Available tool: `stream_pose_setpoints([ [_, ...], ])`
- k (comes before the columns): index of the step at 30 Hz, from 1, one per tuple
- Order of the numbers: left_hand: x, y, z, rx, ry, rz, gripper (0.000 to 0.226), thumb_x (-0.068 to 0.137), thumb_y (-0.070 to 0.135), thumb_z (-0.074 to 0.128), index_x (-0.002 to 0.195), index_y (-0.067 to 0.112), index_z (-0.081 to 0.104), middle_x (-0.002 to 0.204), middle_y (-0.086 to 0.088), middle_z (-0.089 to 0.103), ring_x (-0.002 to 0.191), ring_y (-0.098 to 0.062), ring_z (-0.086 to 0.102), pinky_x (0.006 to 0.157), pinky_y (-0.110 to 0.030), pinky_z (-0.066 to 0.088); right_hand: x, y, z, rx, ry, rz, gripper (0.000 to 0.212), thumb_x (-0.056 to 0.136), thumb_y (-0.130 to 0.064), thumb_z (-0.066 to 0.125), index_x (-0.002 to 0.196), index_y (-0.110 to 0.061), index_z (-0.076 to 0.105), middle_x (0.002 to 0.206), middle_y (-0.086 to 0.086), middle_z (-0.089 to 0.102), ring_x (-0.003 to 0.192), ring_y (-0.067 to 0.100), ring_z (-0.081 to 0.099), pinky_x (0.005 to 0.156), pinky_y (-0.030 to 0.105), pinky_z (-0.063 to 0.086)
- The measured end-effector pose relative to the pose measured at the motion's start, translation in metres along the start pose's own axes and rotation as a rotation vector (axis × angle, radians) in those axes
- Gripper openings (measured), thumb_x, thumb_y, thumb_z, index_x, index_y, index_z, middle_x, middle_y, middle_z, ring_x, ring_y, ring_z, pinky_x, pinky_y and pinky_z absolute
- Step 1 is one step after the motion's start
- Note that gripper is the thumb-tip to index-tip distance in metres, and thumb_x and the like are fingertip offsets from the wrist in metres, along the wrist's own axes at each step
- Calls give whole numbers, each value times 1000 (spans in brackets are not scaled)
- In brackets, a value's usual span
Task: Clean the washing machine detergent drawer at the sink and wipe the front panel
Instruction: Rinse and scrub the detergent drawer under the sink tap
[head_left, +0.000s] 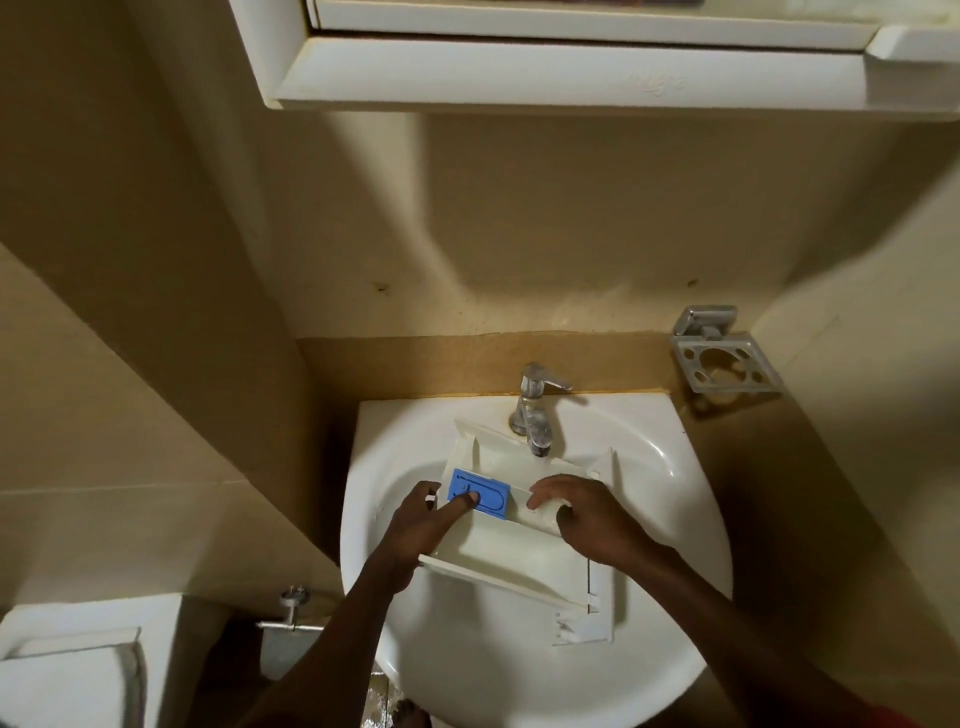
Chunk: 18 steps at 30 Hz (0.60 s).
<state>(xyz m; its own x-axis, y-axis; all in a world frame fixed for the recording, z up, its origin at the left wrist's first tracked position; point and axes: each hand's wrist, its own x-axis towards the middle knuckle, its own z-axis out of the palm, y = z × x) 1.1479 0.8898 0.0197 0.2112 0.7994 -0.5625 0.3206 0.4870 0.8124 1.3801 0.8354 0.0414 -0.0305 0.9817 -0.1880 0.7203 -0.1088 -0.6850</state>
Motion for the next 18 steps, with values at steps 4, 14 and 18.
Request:
stream_pose_setpoints([
  [4,-1,1,-1,20,-9,-6,59,72,60,73,116,23,56,109,-2,68,94,-18,69,81,-37,60,5,-4,15,-118,169,-24,29,74,8,48,78,-18,62,86,-5,56,84,13,56,75,21,43],
  [14,-6,-3,-7,19,-15,-24,53,82,51,69,120,16,54,108,-2,68,94,-17,68,75,-29,56,-1,-23,39,-302,44,-24,45,81,3,43,108,-21,69,104,0,67,99,21,62,76,27,49],
  [18,-12,2,-7,6,-16,-22,48,86,46,67,121,16,54,105,1,67,92,-13,66,65,-23,51,14,-20,32,-143,-232,140,55,84,1,38,124,-28,62,119,3,66,107,25,62,88,33,52],
])
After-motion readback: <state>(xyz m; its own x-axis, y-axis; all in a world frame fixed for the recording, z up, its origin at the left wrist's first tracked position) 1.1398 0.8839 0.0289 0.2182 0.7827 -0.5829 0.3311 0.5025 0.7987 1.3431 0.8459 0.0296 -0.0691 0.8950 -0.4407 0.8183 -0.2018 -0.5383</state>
